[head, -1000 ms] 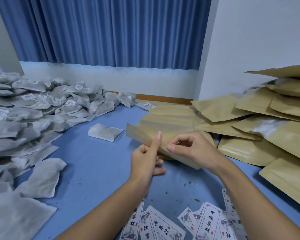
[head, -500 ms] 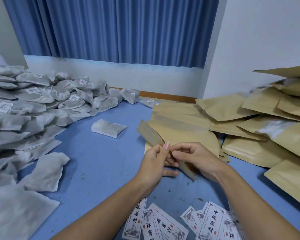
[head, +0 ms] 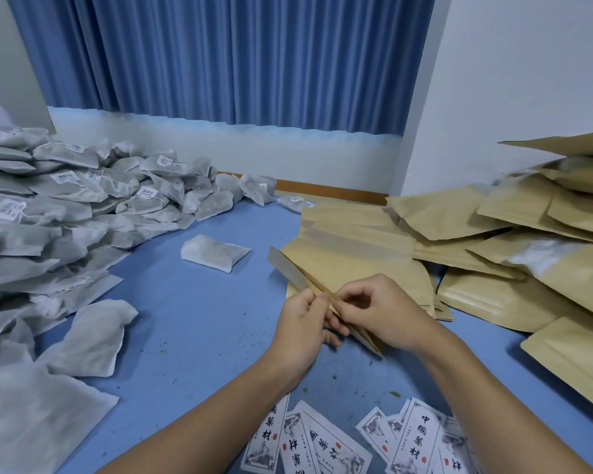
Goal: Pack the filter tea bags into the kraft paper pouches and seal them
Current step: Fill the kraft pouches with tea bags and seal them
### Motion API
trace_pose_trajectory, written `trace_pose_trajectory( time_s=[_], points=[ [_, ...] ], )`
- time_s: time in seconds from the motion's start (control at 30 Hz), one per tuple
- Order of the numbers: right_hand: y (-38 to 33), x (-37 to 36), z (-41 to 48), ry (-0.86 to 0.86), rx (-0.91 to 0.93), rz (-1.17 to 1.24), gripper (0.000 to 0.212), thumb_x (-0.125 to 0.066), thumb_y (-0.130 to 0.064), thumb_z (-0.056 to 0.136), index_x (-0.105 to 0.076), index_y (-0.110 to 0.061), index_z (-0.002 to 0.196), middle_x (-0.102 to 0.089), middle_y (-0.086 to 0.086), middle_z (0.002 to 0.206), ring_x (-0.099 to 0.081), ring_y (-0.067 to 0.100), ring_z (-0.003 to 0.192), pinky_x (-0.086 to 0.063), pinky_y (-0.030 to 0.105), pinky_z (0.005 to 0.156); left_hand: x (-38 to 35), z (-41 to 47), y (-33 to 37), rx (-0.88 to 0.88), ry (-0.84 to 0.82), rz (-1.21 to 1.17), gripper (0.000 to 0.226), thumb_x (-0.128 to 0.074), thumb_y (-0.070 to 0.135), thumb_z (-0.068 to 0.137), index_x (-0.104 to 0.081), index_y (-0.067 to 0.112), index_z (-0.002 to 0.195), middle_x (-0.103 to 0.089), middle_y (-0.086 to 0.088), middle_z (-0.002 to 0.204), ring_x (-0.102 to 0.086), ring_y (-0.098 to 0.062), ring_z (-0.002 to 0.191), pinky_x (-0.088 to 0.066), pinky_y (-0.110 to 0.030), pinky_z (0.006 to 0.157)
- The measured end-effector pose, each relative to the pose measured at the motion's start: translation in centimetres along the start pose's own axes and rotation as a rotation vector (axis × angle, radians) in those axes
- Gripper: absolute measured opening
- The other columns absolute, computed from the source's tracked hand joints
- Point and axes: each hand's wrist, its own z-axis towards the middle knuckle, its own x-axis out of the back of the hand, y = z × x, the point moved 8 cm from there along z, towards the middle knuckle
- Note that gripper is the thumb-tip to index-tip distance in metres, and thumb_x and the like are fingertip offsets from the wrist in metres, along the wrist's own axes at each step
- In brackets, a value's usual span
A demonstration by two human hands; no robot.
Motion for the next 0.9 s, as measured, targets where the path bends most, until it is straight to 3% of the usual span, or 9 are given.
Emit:
trace_pose_trajectory(
  time_s=[0.1, 0.27, 0.33, 0.43, 0.53, 0.63, 0.7, 0.8, 0.9],
  points=[
    [-2.0, 1.4, 0.2, 0.129, 0.047, -0.438, 0.02, -0.066, -0.025, 0.091, -0.071, -0.022, 0.072, -0.064, -0.007, 0.062, -0.055, 0.008, 0.059, -0.044, 0.03, 0.061, -0.1, -0.1, 0.9, -0.039, -0.003, 0.01, 0.034, -0.04, 0.009, 0.104, -0.05, 0.005, 0.072, -0.058, -0.01, 0.055, -0.057, -0.025, 0.05, -0.045, -0.029, 0.046],
    [-4.0, 6.7, -1.1, 0.625, 0.037, -0.562, 0.013, -0.063, -0.018, 0.092, -0.068, -0.013, 0.081, -0.066, 0.004, 0.077, -0.06, 0.028, 0.073, -0.049, 0.039, 0.068, -1.5, -0.7, 1.2, -0.089, -0.069, 0.088, 0.026, -0.044, 0.024, 0.092, -0.048, 0.007, 0.073, -0.064, -0.009, 0.058, -0.052, -0.024, 0.045, -0.039, -0.025, 0.042],
    [-3.3, 7.0, -0.8, 0.48, -0.026, -0.475, 0.009, -0.065, -0.023, 0.089, -0.067, -0.019, 0.082, -0.067, -0.003, 0.078, -0.061, 0.024, 0.078, -0.051, 0.039, 0.073, -2.2, -1.6, 0.7, -0.086, -0.124, 0.161, 0.029, -0.044, 0.029, 0.092, -0.049, 0.01, 0.071, -0.068, -0.01, 0.06, -0.051, -0.023, 0.044, -0.041, -0.025, 0.043],
    [-2.2, 4.5, -0.2, 0.179, -0.184, -0.675, 0.017, -0.062, -0.029, 0.091, -0.058, -0.027, 0.075, -0.063, -0.008, 0.076, -0.062, 0.025, 0.082, -0.046, 0.033, 0.064, -1.7, -2.1, 1.5, -0.15, -0.014, 0.238, 0.028, -0.05, 0.031, 0.092, -0.05, 0.018, 0.068, -0.069, -0.003, 0.064, -0.055, -0.013, 0.051, -0.044, -0.025, 0.053],
    [-2.9, 4.5, -0.1, 0.27, -0.179, -0.816, 0.02, -0.051, -0.012, 0.087, -0.051, -0.023, 0.071, -0.05, 0.002, 0.064, -0.054, 0.032, 0.068, -0.033, 0.031, 0.05, -0.2, -4.4, 7.8, -0.723, 0.318, 0.64, 0.016, -0.067, 0.017, 0.089, -0.057, 0.023, 0.078, -0.059, 0.012, 0.084, -0.054, -0.007, 0.077, -0.039, -0.015, 0.073],
    [-3.9, 4.1, 0.2, 0.225, -0.179, -0.927, 0.015, -0.052, -0.01, 0.082, -0.056, -0.024, 0.08, -0.054, 0.0, 0.07, -0.056, 0.03, 0.07, -0.026, 0.03, 0.046, -3.2, -7.2, 11.2, -1.292, 0.17, 1.021, 0.019, -0.057, -0.013, 0.083, -0.068, 0.002, 0.087, -0.067, -0.009, 0.1, -0.059, -0.028, 0.091, -0.046, -0.032, 0.082],
    [-4.3, 4.7, 0.1, 0.268, -0.184, -0.918, 0.014, -0.052, -0.009, 0.079, -0.055, -0.023, 0.08, -0.054, 0.002, 0.07, -0.054, 0.031, 0.068, -0.027, 0.031, 0.048, -4.5, -6.2, 10.9, -1.108, 0.001, 1.262, 0.021, -0.052, -0.012, 0.078, -0.061, 0.007, 0.08, -0.064, -0.007, 0.088, -0.059, -0.032, 0.081, -0.047, -0.039, 0.069],
    [-4.7, 5.7, -0.4, 0.335, -0.159, -0.796, 0.017, -0.049, -0.005, 0.077, -0.056, -0.021, 0.077, -0.057, 0.007, 0.072, -0.055, 0.036, 0.073, -0.043, 0.035, 0.055, -4.1, -3.3, 7.7, -0.384, -0.107, 1.513, 0.015, -0.05, 0.003, 0.087, -0.047, 0.018, 0.091, -0.049, -0.001, 0.085, -0.051, -0.031, 0.079, -0.037, -0.037, 0.062],
    [-6.0, 4.5, -0.5, 0.304, -0.108, -0.787, 0.018, -0.05, -0.007, 0.075, -0.059, -0.02, 0.082, -0.055, 0.005, 0.07, -0.052, 0.036, 0.072, -0.04, 0.036, 0.055, -5.4, 0.5, 7.8, -0.301, -0.131, 1.503, 0.03, -0.049, 0.017, 0.099, -0.054, 0.016, 0.128, -0.058, -0.006, 0.124, -0.054, -0.028, 0.112, -0.041, -0.035, 0.093]
  ],
)
